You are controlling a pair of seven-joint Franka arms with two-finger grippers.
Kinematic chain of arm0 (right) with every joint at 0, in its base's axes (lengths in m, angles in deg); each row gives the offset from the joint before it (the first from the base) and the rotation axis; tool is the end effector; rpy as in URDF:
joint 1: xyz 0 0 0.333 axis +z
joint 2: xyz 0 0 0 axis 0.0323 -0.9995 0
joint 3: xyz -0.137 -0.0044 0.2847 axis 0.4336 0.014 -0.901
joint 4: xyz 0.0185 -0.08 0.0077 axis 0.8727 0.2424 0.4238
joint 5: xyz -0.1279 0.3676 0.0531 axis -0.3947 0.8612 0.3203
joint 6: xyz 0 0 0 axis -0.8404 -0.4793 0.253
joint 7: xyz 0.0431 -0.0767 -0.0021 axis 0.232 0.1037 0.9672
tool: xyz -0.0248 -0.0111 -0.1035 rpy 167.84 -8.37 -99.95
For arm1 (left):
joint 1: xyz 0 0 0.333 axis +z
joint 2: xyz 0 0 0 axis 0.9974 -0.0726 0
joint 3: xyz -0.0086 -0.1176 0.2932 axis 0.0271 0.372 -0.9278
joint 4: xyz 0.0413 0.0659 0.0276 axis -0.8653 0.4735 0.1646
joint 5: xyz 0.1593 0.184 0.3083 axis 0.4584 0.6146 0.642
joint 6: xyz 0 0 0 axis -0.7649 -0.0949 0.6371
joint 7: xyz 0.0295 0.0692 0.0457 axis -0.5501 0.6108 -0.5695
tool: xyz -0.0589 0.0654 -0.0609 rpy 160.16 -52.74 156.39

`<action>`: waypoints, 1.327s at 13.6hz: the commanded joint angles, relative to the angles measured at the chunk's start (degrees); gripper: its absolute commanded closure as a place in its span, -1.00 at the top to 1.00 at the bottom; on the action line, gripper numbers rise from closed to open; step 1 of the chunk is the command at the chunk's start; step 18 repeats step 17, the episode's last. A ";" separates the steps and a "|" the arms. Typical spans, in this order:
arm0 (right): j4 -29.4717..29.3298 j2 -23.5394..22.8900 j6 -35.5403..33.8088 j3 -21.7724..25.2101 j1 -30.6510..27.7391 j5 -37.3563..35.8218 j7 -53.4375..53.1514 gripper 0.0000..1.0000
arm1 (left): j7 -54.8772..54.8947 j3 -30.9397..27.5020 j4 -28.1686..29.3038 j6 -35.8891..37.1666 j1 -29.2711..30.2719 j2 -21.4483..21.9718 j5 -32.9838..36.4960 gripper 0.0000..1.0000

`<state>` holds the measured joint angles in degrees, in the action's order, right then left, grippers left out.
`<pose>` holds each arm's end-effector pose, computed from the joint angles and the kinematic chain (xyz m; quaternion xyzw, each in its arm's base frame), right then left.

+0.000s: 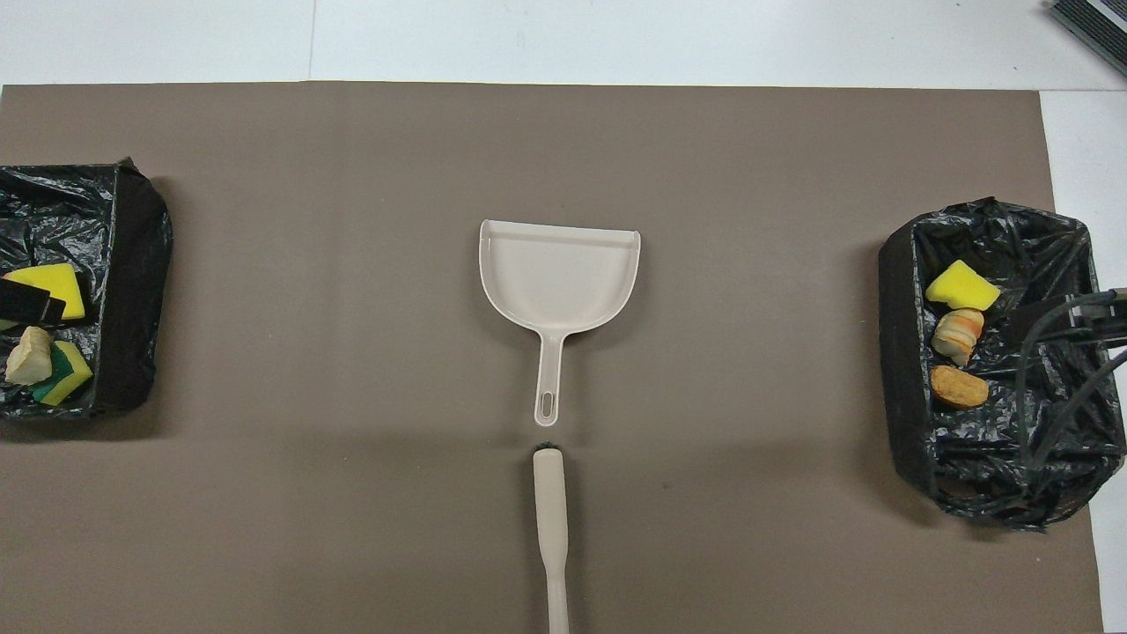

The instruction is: Sweep and dump trash in bin

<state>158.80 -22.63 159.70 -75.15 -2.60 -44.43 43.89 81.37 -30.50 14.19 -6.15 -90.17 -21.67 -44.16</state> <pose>0.5303 -0.0351 0.6061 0.9990 0.0027 -0.0421 0.0170 0.5388 -0.0008 0.6681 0.9900 -0.1405 -0.0088 0.0046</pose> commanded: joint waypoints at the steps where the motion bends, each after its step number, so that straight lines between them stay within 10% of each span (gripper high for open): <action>1: 0.94 1.30 0.37 -0.12 0.22 0.96 -0.99 1.00 | 0.36 -1.66 4.11 -0.32 -1.29 3.37 -0.87 1.00; 18: 0.41 1.66 0.28 -0.82 0.30 0.62 -1.17 1.00 | -2.81 -1.40 3.68 -1.20 -1.02 3.11 -0.78 1.00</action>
